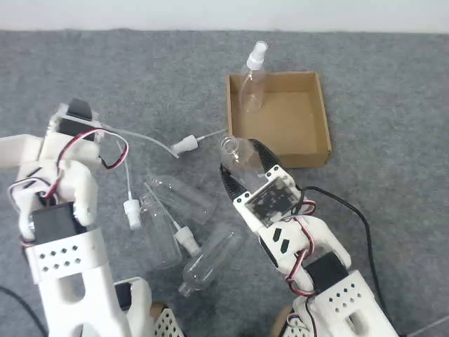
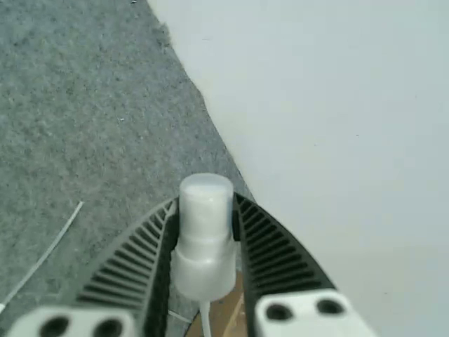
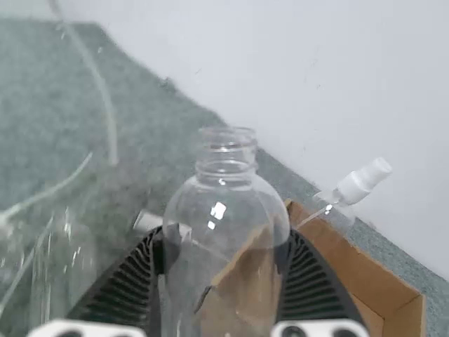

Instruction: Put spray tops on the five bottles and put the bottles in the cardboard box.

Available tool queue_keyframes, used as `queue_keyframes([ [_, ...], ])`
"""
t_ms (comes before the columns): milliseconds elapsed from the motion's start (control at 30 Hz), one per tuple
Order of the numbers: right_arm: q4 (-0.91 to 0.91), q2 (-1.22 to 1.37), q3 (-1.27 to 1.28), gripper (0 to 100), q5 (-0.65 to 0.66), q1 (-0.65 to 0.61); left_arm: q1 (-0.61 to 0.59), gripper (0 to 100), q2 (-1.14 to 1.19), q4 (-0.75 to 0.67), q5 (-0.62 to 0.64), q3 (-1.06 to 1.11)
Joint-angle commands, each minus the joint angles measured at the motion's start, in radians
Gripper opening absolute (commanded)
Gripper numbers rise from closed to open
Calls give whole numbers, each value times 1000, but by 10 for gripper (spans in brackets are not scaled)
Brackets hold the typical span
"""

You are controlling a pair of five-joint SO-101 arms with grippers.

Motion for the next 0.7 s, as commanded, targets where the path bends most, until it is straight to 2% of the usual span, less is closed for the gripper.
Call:
queue_keyframes([
  [0, -21, -22, 8, 41, 110, -68, 9, 12, -34, 8, 20, -64],
  [133, -21, -21, 26, 41, 140, -111, 5, 12, -34, 8, 32, -70],
  [300, -21, -21, 34, 41, 186, -120, 5, 12, -34, 8, 144, -71],
  [433, -21, -21, 34, 41, 186, -119, 5, 12, -34, 11, 143, -81],
  [500, -21, -27, 34, 41, 186, -114, 5, 12, -34, 26, 110, -79],
  [667, -22, -30, 25, 40, 183, -64, 14, 12, -32, 133, -61, -85],
])
